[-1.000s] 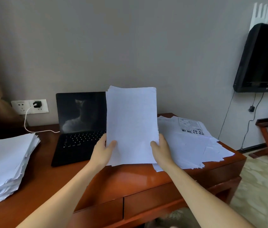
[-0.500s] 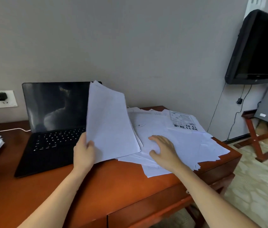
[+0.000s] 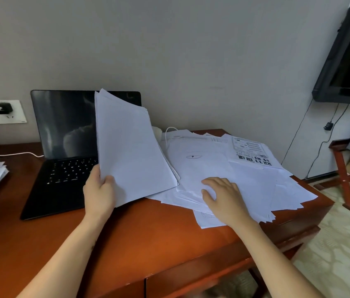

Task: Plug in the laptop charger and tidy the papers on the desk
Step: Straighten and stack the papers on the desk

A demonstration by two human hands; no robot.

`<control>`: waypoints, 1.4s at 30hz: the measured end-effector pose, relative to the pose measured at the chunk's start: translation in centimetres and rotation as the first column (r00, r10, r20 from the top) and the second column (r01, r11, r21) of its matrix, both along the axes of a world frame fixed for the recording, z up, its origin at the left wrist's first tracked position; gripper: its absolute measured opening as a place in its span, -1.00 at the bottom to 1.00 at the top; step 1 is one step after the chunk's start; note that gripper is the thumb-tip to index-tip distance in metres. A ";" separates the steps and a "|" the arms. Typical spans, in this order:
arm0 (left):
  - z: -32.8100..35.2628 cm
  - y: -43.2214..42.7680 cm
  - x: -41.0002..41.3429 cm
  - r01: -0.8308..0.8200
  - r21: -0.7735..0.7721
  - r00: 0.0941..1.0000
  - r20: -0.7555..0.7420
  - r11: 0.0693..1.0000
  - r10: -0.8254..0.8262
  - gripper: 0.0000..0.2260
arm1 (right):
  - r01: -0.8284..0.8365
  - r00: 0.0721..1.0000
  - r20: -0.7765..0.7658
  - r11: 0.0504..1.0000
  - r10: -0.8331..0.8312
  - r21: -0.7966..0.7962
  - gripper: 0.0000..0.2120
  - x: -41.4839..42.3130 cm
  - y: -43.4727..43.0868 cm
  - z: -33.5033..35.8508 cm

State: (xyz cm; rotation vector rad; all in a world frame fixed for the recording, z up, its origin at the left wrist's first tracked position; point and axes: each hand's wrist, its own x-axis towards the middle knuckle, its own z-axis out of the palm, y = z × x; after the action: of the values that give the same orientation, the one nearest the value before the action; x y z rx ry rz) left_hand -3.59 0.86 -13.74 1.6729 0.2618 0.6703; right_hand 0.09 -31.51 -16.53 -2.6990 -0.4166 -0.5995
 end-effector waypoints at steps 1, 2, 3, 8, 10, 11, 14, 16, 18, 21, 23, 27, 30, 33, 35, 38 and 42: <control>0.0 -0.1 -0.1 0.009 -0.001 1.000 0.002 1.000 -0.009 -0.66 | 0.002 1.000 0.014 1.000 -0.002 -0.002 -0.61 -0.2 0.1 0.0; 0.0 -0.1 -0.2 0.016 -0.006 1.000 0.003 1.000 -0.016 -0.66 | 0.006 1.000 0.017 1.000 -0.005 -0.017 -0.55 -0.3 0.1 0.1; 0.0 -0.1 -0.3 0.021 -0.010 1.000 0.005 1.000 -0.021 -0.65 | 0.007 1.000 0.001 0.999 -0.007 -0.043 -0.47 -0.5 0.2 0.2; 0.1 -0.1 -0.6 -0.007 -0.016 0.999 0.033 1.000 0.008 -0.68 | 0.008 0.976 -0.218 0.997 -0.025 -0.081 -0.32 -0.6 0.1 1.1; -0.1 0.0 -0.5 -0.021 -0.027 0.999 0.049 0.999 0.022 -0.71 | 0.000 0.962 -0.272 0.995 -0.028 -0.104 -0.29 -0.4 -0.3 2.0; -0.1 0.0 -0.6 -0.024 -0.032 0.999 0.048 0.999 0.026 -0.71 | -0.008 0.953 -0.301 0.992 -0.031 -0.127 -0.28 -0.2 -0.4 2.6; -0.1 0.1 -0.5 -0.029 -0.040 0.999 0.033 0.999 0.030 -0.72 | -0.038 0.931 -0.364 0.979 -0.039 -0.202 -0.25 0.4 -0.5 4.0; 0.0 0.0 -0.5 -0.024 -0.042 0.999 0.032 0.999 0.025 -0.71 | -0.043 0.928 -0.371 0.976 -0.041 -0.215 -0.25 0.6 -0.5 4.3; 0.0 0.0 -0.5 -0.020 -0.051 0.999 0.036 0.998 0.022 -0.70 | -0.042 0.945 -0.325 0.972 -0.037 -0.231 -0.27 0.4 -0.4 3.7; 0.1 0.2 -0.6 -0.037 -0.067 0.998 0.045 0.997 0.040 -0.70 | -0.006 0.985 -0.170 0.983 -0.026 -0.184 -0.10 -0.7 -0.2 2.4; 0.1 0.3 -0.6 -0.058 -0.091 0.996 0.062 0.994 0.063 -0.70 | -0.003 0.996 -0.084 0.996 -0.004 -0.086 -0.06 -0.9 -0.2 1.4; 0.4 0.6 -0.7 -0.098 -0.153 0.990 0.082 0.983 0.112 -0.66 | 0.009 0.999 0.032 0.998 -0.011 0.056 -0.47 -1.1 -0.4 0.9; 0.4 0.6 -0.7 -0.095 -0.196 0.988 0.102 0.976 0.117 -0.63 | 0.096 0.989 0.099 0.991 -0.105 0.096 -0.71 -1.5 -0.5 1.0; 0.5 0.3 -0.8 -0.038 -0.212 0.992 0.107 0.976 0.062 -0.62 | 0.108 0.987 0.100 0.982 -0.124 0.153 -0.70 -1.5 -0.7 1.1; 0.5 0.0 -0.9 0.038 -0.200 0.996 0.088 0.979 -0.020 -0.61 | 0.092 0.988 0.084 0.938 -0.127 0.333 -0.69 -1.7 -0.7 1.6; 0.5 -0.6 -0.9 0.146 -0.157 0.989 0.032 0.977 -0.143 -0.59 | 0.113 0.969 0.091 0.741 -0.230 0.662 -0.65 -2.5 -0.2 2.5; 0.7 -2.1 -1.2 0.325 -0.178 0.936 -0.079 0.929 -0.343 -0.63 | 0.062 0.962 0.097 0.550 -0.255 0.833 -0.67 -3.1 2.1 2.9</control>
State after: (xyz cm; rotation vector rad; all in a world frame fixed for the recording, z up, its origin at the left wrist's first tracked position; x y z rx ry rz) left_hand -4.82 -1.28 -13.05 1.5499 0.0995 0.2934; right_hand -3.03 -29.45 -13.59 -1.7518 0.0902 -0.8657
